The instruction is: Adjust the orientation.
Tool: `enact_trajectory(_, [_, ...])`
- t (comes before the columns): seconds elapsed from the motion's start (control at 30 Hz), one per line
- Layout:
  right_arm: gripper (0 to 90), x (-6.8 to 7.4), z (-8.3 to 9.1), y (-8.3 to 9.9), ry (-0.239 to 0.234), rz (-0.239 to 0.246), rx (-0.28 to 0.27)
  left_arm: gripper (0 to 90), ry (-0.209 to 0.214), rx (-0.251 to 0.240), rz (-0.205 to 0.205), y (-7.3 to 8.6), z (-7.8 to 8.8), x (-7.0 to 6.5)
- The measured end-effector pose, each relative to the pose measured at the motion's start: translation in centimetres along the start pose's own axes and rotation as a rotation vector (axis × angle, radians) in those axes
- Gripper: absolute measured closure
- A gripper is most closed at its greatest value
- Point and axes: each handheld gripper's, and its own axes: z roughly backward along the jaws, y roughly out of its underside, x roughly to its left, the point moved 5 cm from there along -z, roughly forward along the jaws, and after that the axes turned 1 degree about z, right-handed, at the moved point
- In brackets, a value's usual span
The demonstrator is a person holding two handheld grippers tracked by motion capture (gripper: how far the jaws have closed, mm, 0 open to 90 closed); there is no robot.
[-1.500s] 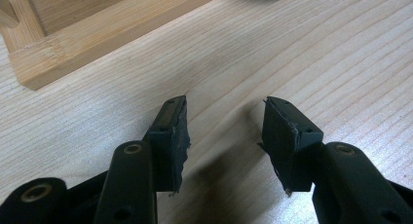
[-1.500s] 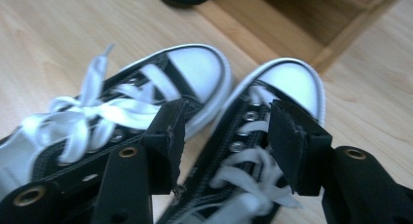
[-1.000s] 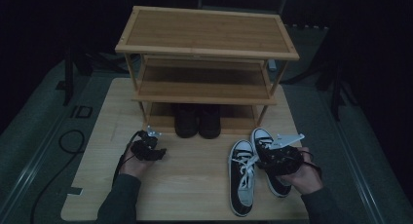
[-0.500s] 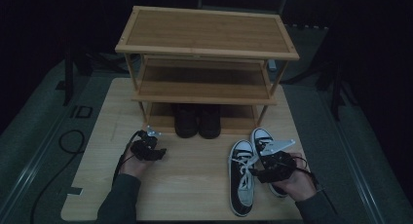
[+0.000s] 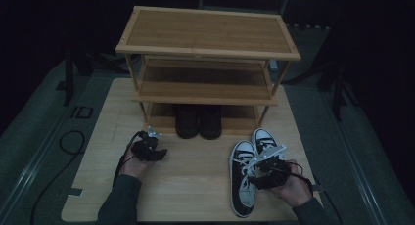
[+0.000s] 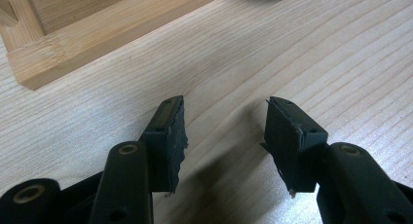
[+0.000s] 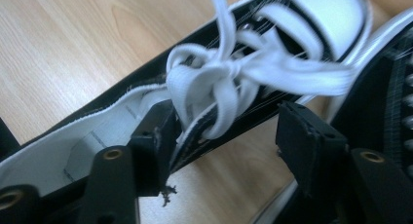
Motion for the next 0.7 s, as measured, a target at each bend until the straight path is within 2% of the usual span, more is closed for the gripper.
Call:
enact_trajectory(0.13, [51.4,0.0,-1.0,0.2,0.0,-0.061,0.092,49.9,0.0,0.0,0.0,0.0,0.0,0.0])
enact_trajectory(0.17, [59.9,0.0,-1.2,0.2,-0.017,-0.08,0.114,49.9,0.0,0.0,-0.001,0.0,0.0,0.0])
enact_trajectory(0.2, [62.9,0.0,-1.3,0.2,-0.022,-0.08,0.122,49.8,0.001,0.0,-0.001,0.0,0.0,0.0])
enact_trajectory(0.3, [77.1,-0.1,-1.2,0.0,0.018,-0.064,0.139,49.8,0.001,0.0,-0.001,0.0,0.0,0.0])
enact_trajectory(0.37, [82.3,-0.4,-1.1,0.0,0.061,-0.053,0.131,49.8,0.0,-0.001,0.0,0.0,0.0,0.0])
enact_trajectory(0.5, [84.0,-1.2,-1.3,-0.4,0.074,-0.039,0.071,49.7,-0.001,-0.002,0.001,0.0,0.0,0.0])
enact_trajectory(0.6, [84.2,-1.5,-1.5,-0.8,0.071,0.0,0.033,49.7,-0.001,-0.003,0.002,0.0,0.0,0.0])
enact_trajectory(0.67, [84.2,-1.4,-1.9,-1.3,0.057,0.01,0.019,49.7,-0.001,-0.003,0.001,0.0,0.0,0.0])
enact_trajectory(0.7, [84.3,-1.4,-2.1,-1.6,0.045,0.033,0.01,49.7,0.0,-0.004,0.001,0.0,0.0,0.0])
